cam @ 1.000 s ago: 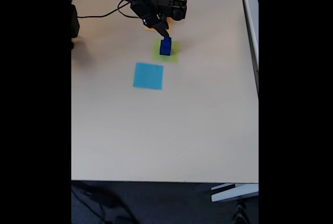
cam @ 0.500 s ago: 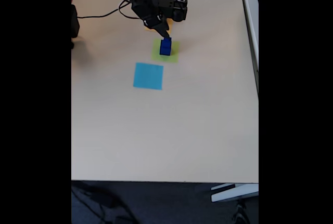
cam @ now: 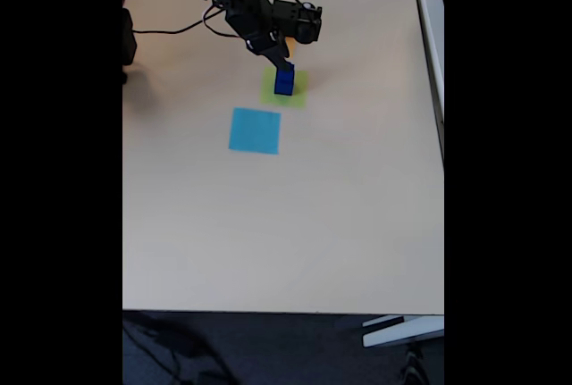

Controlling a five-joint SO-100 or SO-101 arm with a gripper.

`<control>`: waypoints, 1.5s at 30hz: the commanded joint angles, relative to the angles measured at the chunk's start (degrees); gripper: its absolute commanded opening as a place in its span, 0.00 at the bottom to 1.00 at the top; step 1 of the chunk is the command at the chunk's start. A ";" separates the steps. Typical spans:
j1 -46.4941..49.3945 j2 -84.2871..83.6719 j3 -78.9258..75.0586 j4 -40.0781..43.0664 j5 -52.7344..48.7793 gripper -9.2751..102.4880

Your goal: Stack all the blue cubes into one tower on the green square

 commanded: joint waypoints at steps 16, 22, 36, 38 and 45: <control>0.62 -0.70 -5.80 -0.44 -1.41 0.19; 0.62 -1.49 -6.06 -0.35 -1.58 0.19; 0.18 -3.25 -10.63 2.72 -2.02 0.20; -0.09 -3.25 -10.63 2.64 -1.93 0.21; -1.76 -3.16 -10.72 3.16 -1.14 0.21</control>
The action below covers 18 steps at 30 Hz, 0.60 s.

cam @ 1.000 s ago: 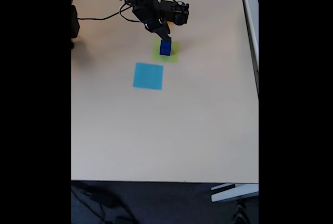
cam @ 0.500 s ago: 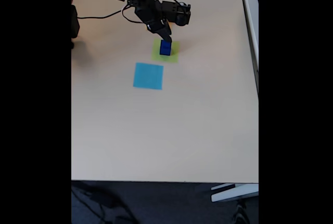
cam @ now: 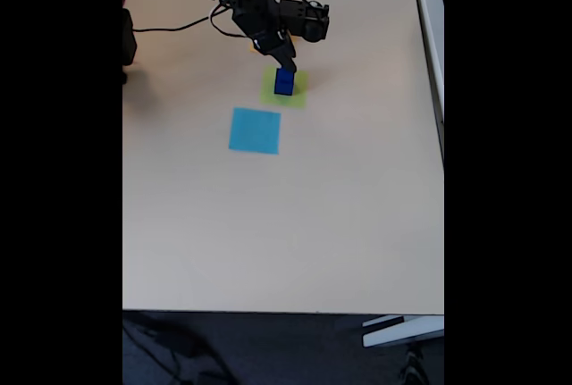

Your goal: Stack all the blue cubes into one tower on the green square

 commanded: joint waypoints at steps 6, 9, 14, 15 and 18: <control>-1.76 0.70 -4.22 2.11 1.41 0.22; -1.67 0.70 -4.31 2.11 1.14 0.21; -1.41 0.70 -4.39 2.46 0.70 0.21; -1.41 0.70 -4.48 2.72 0.62 0.21; -1.41 0.70 -4.48 3.08 -0.26 0.21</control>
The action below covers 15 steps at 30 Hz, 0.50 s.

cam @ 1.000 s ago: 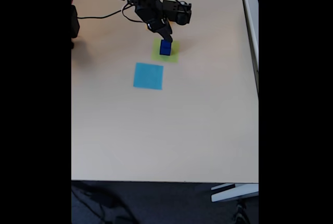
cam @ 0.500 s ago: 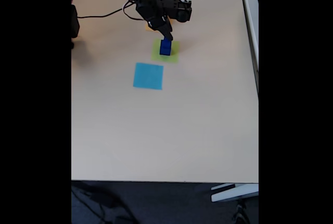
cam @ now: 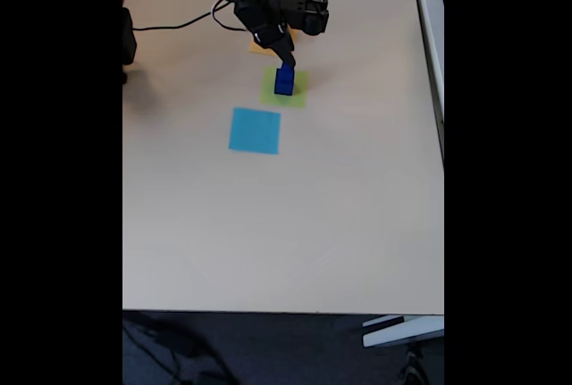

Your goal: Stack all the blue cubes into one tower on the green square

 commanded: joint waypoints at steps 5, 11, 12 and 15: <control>0.18 0.53 -3.60 0.62 -2.20 0.21; 0.79 0.44 -3.08 0.70 -3.34 0.21; 0.79 0.44 -2.99 0.70 -3.43 0.21; 0.88 0.44 -2.81 0.70 -3.78 0.21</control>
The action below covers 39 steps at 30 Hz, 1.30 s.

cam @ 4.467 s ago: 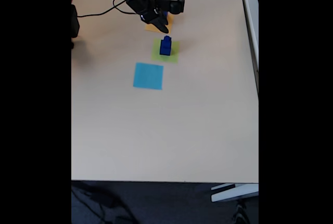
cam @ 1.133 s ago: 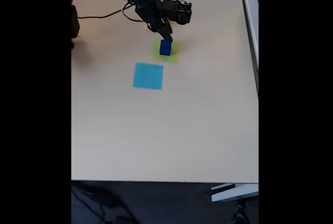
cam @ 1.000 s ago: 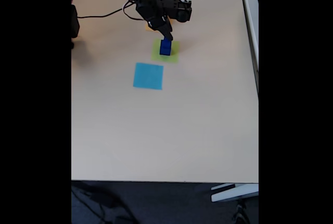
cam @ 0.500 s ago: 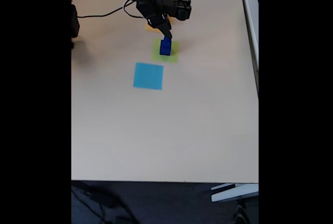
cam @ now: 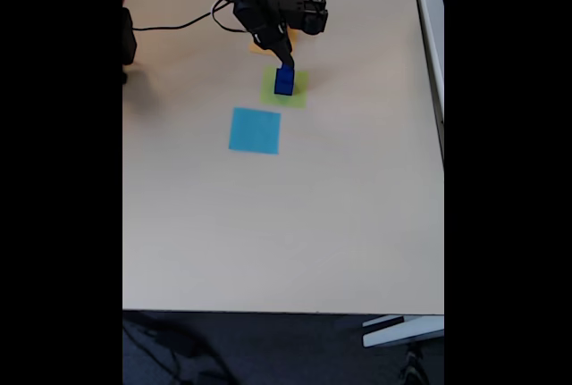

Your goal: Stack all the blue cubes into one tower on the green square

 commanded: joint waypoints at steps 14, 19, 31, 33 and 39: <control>0.79 -0.62 -2.29 0.53 -0.97 0.21; 0.62 -1.32 -2.37 0.53 -0.53 0.21; 0.79 -1.05 -2.99 0.53 -1.58 0.22; 0.79 -0.97 -3.08 0.53 -1.67 0.21; 0.88 -0.88 -3.16 0.53 -2.02 0.21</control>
